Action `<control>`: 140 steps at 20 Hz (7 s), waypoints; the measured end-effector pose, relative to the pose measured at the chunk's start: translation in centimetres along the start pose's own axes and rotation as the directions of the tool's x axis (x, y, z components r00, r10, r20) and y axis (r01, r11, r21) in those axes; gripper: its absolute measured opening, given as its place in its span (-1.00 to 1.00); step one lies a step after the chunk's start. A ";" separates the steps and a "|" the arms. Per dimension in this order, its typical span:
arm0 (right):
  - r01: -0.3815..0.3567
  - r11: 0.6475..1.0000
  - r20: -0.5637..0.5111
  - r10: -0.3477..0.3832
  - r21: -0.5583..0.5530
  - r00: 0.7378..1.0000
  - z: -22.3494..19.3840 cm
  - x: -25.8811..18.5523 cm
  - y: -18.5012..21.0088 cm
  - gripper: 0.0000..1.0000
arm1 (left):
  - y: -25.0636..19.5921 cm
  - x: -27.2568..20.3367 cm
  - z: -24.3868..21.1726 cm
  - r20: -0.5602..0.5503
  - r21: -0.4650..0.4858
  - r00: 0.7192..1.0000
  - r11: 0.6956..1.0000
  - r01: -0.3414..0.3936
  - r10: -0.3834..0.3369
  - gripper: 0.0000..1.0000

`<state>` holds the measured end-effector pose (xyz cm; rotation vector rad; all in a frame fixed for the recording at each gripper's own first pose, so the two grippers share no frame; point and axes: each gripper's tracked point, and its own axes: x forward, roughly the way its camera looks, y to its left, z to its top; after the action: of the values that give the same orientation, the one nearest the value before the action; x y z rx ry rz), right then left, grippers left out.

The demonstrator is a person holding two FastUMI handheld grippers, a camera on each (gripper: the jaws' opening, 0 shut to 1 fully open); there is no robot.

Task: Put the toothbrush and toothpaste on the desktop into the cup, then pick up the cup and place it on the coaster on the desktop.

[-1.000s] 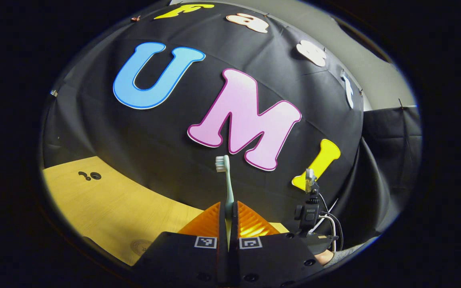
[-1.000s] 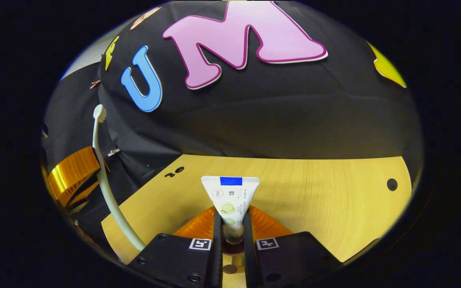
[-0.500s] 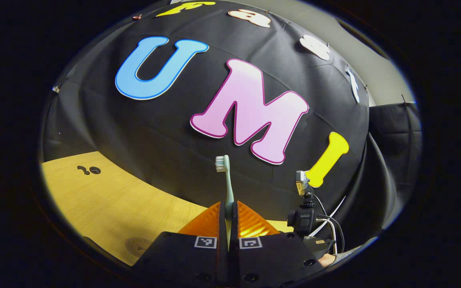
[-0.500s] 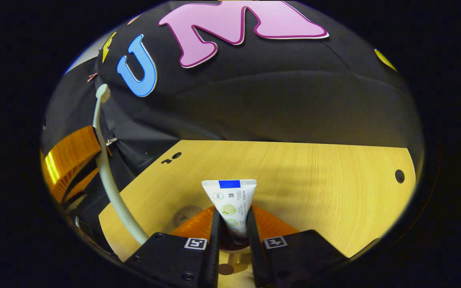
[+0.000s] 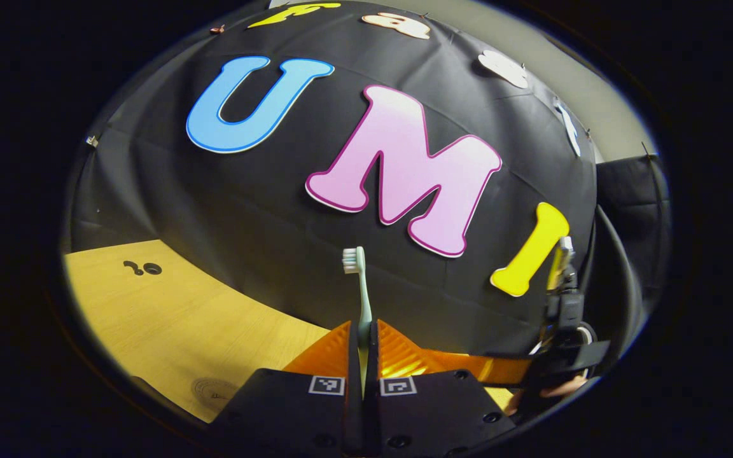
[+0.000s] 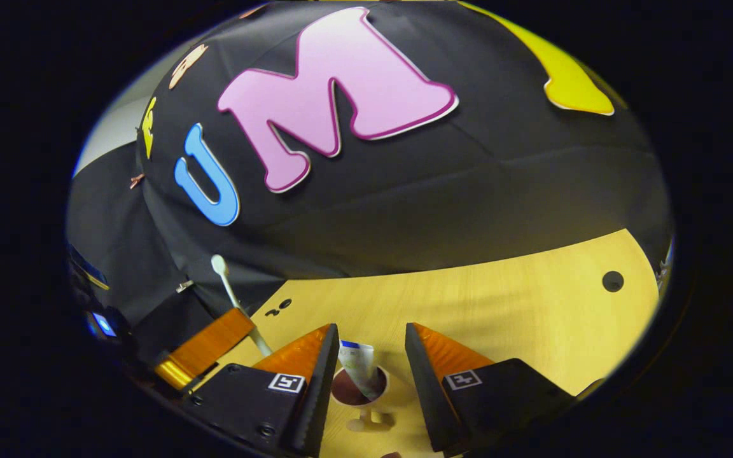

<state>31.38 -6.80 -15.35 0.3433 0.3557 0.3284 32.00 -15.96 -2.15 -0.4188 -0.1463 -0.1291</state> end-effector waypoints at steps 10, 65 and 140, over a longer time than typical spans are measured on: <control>0.039 0.998 0.061 -0.042 0.046 0.997 1.3 -7.7 -3.0 0.29 | 0.9 1.5 -4.7 0.048 0.129 0.993 0.985 -0.116 0.111 -0.88; 0.293 0.889 -0.476 -0.440 -0.352 0.761 -17.9 0.8 0.1 -0.63 | 14.5 -31.5 -8.9 -0.483 0.199 0.834 0.961 -0.192 0.266 0.75; 0.192 0.954 0.166 -0.155 -0.231 0.974 3.3 -32.6 13.3 0.94 | -11.9 -30.8 7.6 -0.117 0.306 0.992 0.952 -0.013 0.051 0.82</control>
<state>0.45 -7.81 1.72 0.0903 0.1957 0.1696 -0.96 -20.68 4.28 -0.1042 -0.0355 -0.0978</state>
